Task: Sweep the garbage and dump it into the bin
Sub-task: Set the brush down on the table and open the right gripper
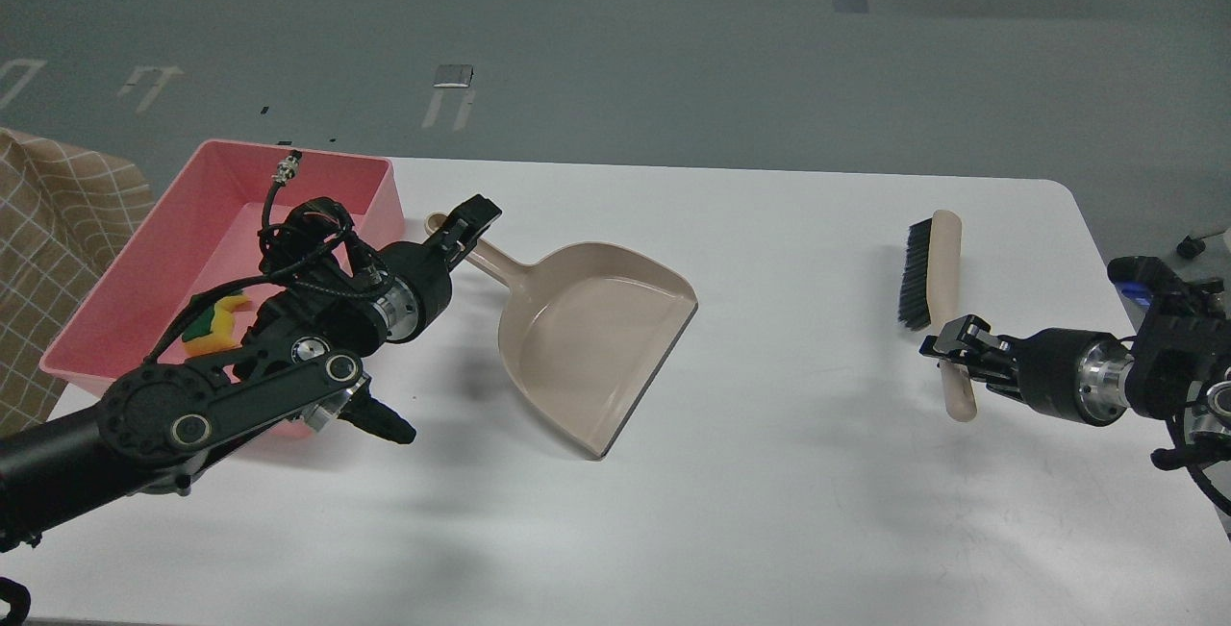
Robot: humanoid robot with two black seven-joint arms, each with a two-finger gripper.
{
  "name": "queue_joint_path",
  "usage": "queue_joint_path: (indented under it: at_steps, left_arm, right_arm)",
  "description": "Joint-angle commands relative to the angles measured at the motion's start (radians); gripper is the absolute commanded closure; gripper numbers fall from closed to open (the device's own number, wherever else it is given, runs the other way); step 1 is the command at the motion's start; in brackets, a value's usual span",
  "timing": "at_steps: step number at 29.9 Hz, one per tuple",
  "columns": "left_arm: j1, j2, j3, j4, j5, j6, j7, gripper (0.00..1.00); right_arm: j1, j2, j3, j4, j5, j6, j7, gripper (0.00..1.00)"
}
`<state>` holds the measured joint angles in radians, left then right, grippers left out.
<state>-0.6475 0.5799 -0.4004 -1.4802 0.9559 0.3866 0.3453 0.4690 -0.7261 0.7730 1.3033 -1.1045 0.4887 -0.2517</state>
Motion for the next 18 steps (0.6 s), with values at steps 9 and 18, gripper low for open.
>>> queue_joint_path:
  at_steps: [9,18]
  left_arm:
    - [-0.006,0.002,0.0,0.0,0.0,0.0,0.0,0.24]
    - [-0.009,0.002,-0.003,-0.002,0.0,0.0,-0.002,0.22]
  right_arm:
    - [0.003,-0.001,-0.001,0.001,0.002,0.0,-0.008,0.45]
    - [0.01,-0.006,0.0,0.007,0.0,0.0,-0.008,0.07]
